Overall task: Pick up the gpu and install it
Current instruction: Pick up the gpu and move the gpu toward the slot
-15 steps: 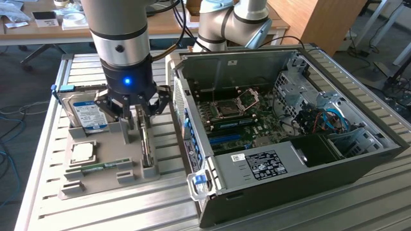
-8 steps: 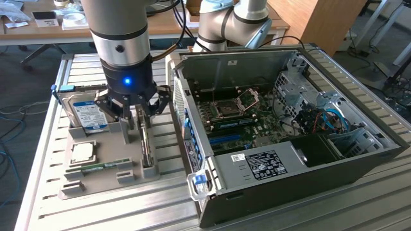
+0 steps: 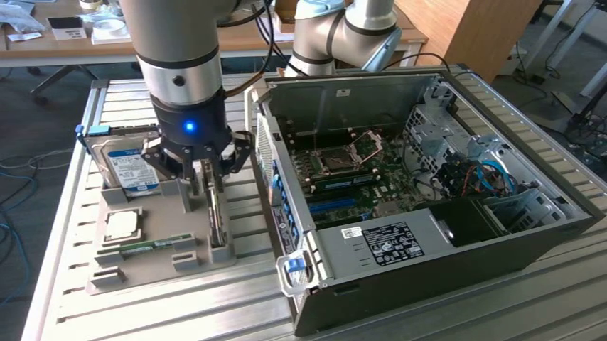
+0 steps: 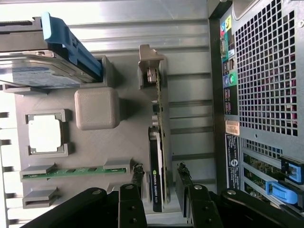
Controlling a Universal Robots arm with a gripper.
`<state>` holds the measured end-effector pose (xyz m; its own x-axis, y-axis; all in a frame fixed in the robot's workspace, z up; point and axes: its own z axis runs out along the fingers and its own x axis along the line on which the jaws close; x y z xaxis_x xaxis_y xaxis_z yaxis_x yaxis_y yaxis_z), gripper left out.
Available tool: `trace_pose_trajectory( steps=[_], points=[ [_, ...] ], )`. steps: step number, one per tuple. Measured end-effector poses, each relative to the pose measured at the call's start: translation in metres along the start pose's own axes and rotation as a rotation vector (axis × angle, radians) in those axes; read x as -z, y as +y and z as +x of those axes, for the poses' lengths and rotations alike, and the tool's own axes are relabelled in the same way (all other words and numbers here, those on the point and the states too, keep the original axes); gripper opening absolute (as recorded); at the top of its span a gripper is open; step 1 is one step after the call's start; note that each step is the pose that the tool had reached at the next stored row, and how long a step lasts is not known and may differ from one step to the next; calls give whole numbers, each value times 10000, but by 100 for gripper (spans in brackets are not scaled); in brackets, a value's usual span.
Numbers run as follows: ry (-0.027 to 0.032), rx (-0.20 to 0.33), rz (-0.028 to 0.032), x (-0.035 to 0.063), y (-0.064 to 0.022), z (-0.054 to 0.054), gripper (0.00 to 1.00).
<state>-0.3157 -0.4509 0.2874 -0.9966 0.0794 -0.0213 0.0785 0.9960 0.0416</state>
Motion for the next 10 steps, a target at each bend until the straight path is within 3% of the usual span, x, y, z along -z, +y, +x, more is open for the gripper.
trace_pose_trajectory(
  steps=[10],
  points=[
    [0,0,0,-137,-6,3,42]
  ],
)
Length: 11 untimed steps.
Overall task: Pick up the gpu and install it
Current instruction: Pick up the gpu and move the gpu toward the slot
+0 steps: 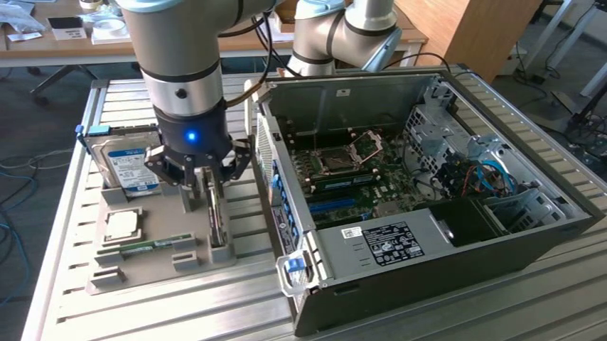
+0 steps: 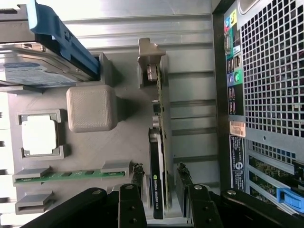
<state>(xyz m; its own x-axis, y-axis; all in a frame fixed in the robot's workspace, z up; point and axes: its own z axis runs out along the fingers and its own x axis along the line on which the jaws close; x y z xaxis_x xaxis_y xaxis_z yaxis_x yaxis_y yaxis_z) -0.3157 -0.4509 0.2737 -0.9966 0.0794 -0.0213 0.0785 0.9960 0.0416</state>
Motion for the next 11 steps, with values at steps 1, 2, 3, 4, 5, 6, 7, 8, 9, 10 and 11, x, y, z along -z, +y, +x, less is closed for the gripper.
trace_pose_trajectory(
  steps=[1,2,3,4,5,6,7,8,9,10,11],
  points=[
    [0,0,0,-12,-1,0,42],
    [0,0,0,-25,-1,1,42],
    [0,0,0,-37,-1,1,42],
    [0,0,-1,-50,-1,1,42],
    [0,-1,-1,-63,-2,1,42],
    [0,0,-1,-73,-2,1,42],
    [0,0,0,-82,-1,2,42],
    [0,0,0,-87,-1,2,42],
    [2,0,1,-87,-1,2,42],
    [2,0,2,-87,-1,2,42],
    [1,0,1,-87,-1,2,42]
  ],
)
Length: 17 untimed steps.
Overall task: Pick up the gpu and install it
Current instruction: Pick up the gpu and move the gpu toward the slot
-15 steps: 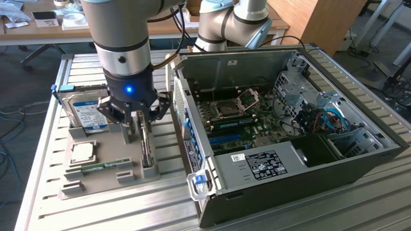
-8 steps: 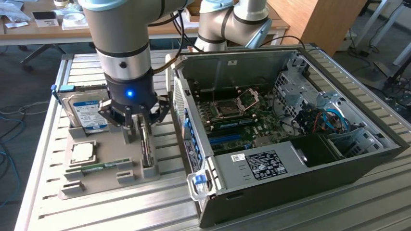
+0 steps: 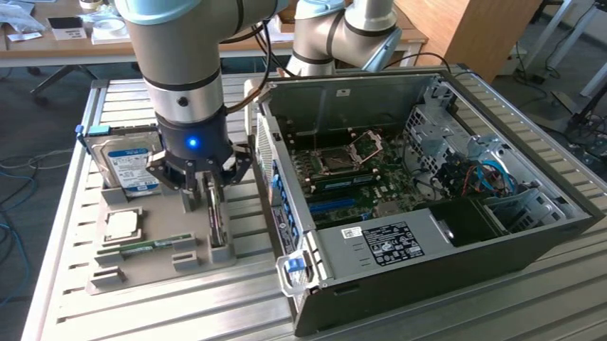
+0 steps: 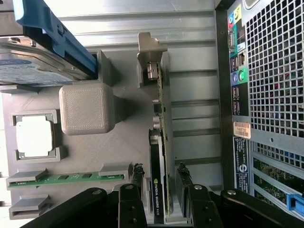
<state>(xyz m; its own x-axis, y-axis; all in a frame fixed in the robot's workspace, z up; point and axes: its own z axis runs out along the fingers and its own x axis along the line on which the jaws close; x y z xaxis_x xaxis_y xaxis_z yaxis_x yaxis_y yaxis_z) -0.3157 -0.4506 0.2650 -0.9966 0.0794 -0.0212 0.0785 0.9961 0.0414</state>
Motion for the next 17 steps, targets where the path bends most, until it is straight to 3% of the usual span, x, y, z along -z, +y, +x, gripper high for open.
trace_pose_trajectory(
  steps=[17],
  points=[
    [-1,0,-1,-41,-2,1,42]
  ],
)
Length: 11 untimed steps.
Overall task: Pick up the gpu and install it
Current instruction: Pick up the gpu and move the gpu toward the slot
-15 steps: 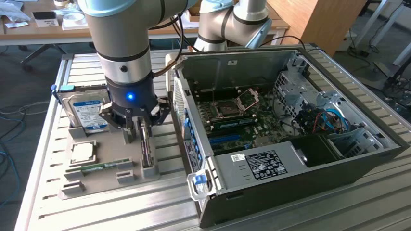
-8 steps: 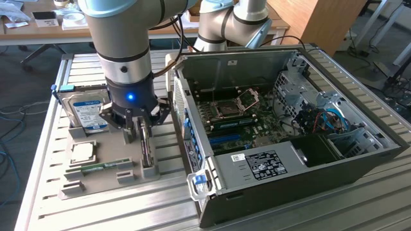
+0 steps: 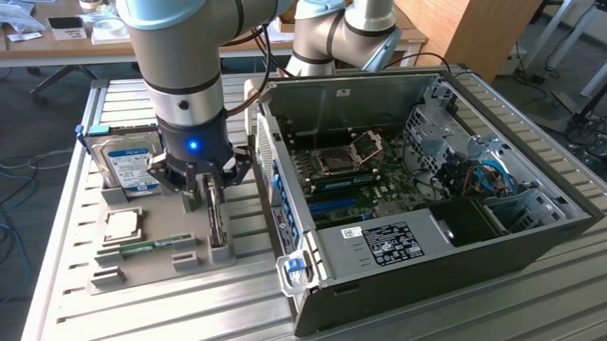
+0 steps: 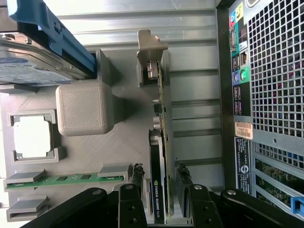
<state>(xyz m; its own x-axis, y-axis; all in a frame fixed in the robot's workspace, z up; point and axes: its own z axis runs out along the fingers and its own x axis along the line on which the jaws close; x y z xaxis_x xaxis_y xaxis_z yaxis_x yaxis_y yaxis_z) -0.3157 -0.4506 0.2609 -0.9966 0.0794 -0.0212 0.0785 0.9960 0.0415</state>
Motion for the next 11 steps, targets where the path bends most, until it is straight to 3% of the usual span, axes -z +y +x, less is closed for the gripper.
trace_pose_trajectory(
  steps=[11],
  points=[
    [0,0,0,-101,-4,2,42]
  ],
)
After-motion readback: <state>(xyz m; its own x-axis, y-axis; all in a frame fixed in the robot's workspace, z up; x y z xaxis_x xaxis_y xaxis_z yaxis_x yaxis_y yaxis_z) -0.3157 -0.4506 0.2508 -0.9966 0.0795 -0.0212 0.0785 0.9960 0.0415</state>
